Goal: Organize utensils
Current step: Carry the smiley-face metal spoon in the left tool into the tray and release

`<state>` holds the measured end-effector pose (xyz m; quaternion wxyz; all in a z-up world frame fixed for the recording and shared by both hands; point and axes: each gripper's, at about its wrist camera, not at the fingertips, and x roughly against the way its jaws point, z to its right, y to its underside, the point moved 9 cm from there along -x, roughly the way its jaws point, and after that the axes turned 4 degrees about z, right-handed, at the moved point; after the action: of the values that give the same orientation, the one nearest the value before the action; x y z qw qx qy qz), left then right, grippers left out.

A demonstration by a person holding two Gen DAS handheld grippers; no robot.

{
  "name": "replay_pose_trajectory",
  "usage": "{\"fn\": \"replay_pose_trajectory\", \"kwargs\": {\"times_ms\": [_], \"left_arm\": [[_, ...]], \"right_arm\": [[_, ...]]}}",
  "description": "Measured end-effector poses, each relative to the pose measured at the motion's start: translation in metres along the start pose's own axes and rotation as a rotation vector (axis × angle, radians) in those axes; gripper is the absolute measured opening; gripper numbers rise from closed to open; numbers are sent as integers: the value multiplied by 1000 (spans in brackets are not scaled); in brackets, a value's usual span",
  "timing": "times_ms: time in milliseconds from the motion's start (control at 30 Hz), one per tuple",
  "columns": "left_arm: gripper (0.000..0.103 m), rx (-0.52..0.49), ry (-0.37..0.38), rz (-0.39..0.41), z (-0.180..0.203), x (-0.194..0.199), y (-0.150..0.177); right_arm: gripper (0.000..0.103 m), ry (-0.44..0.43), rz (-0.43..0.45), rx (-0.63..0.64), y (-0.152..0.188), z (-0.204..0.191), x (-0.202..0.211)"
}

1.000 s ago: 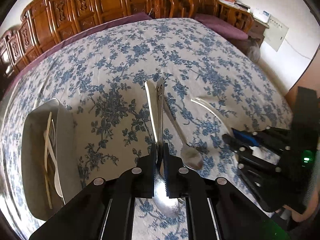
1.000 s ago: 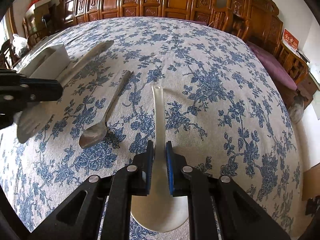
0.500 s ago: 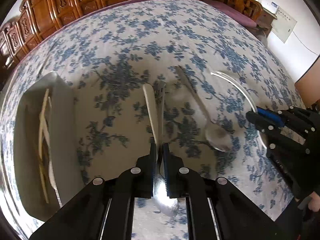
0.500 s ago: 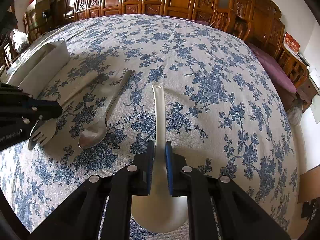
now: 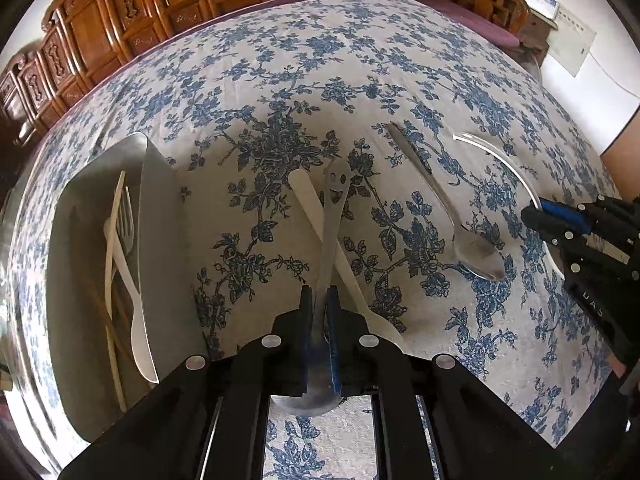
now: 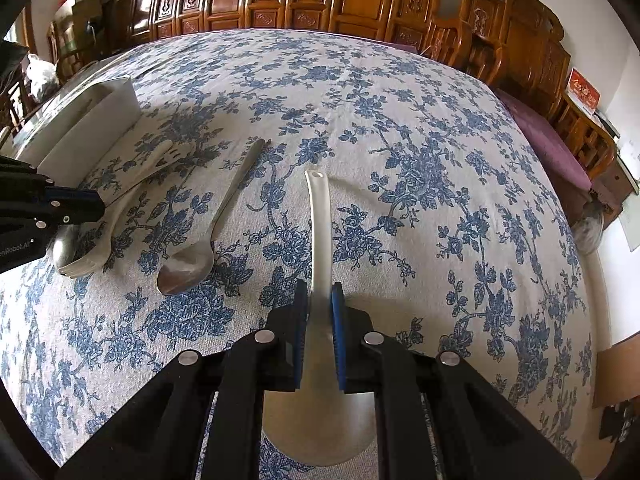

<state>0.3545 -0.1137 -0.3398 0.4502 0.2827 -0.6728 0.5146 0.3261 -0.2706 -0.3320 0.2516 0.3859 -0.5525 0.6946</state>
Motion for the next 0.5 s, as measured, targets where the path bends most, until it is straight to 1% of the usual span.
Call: {"fn": "replay_pose_trajectory", "kwargs": {"times_ms": [100,167,233,367,433,500], "left_arm": [[7,-26,-19,-7,3,-1,-2],[9,-48,-40,-20,3,-4,-1],[9,-57,-41,-27,4,-6,-1],[9,-34,-15,-28,1,-9,-1],[6,-16,8,-30,1,-9,-1],[5,-14,11,-27,-1,-9,-1]], "right_arm": [[13,1,0,3,0,0,0],[13,1,1,2,0,0,0],[13,0,0,1,0,0,0],[13,-4,-1,-2,0,0,0],[13,-7,0,-4,0,0,0],[13,-6,-3,-3,0,-1,0]]}}
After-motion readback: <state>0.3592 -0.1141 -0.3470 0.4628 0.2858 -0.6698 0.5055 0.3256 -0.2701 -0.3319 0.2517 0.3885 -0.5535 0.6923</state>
